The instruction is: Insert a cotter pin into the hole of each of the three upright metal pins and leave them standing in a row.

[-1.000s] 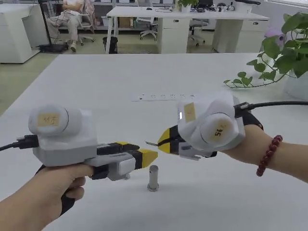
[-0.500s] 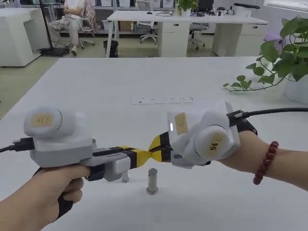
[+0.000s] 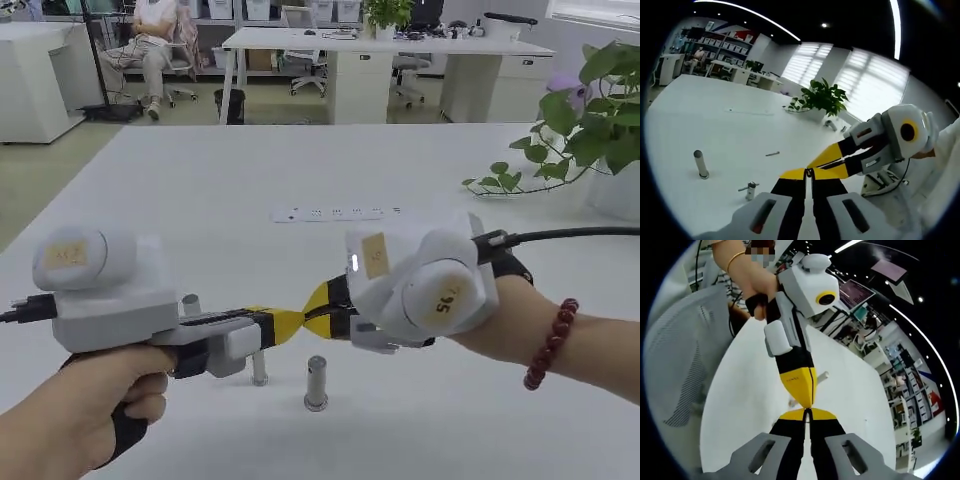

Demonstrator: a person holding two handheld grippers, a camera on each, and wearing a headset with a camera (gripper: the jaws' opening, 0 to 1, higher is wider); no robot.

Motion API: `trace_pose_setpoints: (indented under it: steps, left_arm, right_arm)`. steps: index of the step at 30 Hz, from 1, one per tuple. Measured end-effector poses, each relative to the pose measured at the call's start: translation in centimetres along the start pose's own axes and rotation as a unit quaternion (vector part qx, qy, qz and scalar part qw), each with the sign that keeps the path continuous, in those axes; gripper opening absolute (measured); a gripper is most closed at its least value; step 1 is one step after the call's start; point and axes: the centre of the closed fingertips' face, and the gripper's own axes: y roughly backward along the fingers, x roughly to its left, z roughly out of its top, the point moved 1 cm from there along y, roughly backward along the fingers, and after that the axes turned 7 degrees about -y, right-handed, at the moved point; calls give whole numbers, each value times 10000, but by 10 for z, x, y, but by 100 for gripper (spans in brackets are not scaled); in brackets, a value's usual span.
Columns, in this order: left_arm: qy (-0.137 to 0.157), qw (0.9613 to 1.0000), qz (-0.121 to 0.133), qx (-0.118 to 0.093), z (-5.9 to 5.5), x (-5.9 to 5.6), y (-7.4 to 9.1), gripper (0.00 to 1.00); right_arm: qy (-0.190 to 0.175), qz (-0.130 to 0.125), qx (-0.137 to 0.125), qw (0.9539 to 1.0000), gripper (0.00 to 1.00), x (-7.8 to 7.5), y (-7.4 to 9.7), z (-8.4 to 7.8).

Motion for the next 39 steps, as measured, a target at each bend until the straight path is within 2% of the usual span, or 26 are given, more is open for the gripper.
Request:
trace_pose_setpoints:
  steps: [7,14,16,18,20,24,28,29,31,32,36,38,39]
  left_arm:
    - [-184,9998,-15,3,1,2,1,0]
    - [-376,9993,-10,-18,2,4,2,0]
    - [-468,9989,16,-17,2,6,2,0]
    - [-563,9984,39,23,1,7,3,0]
    - [-595,9982,29,23,0,8,4,0]
    - [-752,9971,2,78,-4,8,6,0]
    - [-941,9954,-96,143,-9,5,7,0]
    - [-1013,9947,-118,149,-10,3,7,0]
    - [-1185,9926,-182,177,-12,0,8,0]
    - [-1220,9921,-198,190,-12,-2,9,0]
    - [-1479,9880,-334,278,-15,-8,10,0]
    - [-1637,9851,-416,320,-17,-12,10,0]
    - [-1656,9847,-435,329,-18,-12,10,0]
  right_arm:
    - [-143,50,-131,9998,4,0,-1,1]
    - [-593,135,-282,9977,5,-1,-1,1]
    - [-878,228,-343,9953,9,1,0,1]
    - [-1297,329,-412,9901,10,3,2,-1]
    - [-1488,343,-453,9872,11,1,3,-3]
    - [-1980,476,-590,9773,14,1,5,-6]
    - [-2511,711,-723,9626,17,3,7,-9]
    - [-2552,782,-734,9609,17,4,7,-10]
    - [-2751,919,-775,9539,17,7,7,-13]
    - [-2894,1061,-832,9477,17,11,7,-13]
    - [-3151,1291,-932,9356,17,14,8,-17]
    - [-3163,1440,-980,9325,17,19,10,-17]
    - [-3157,1442,-989,9326,17,19,11,-18]
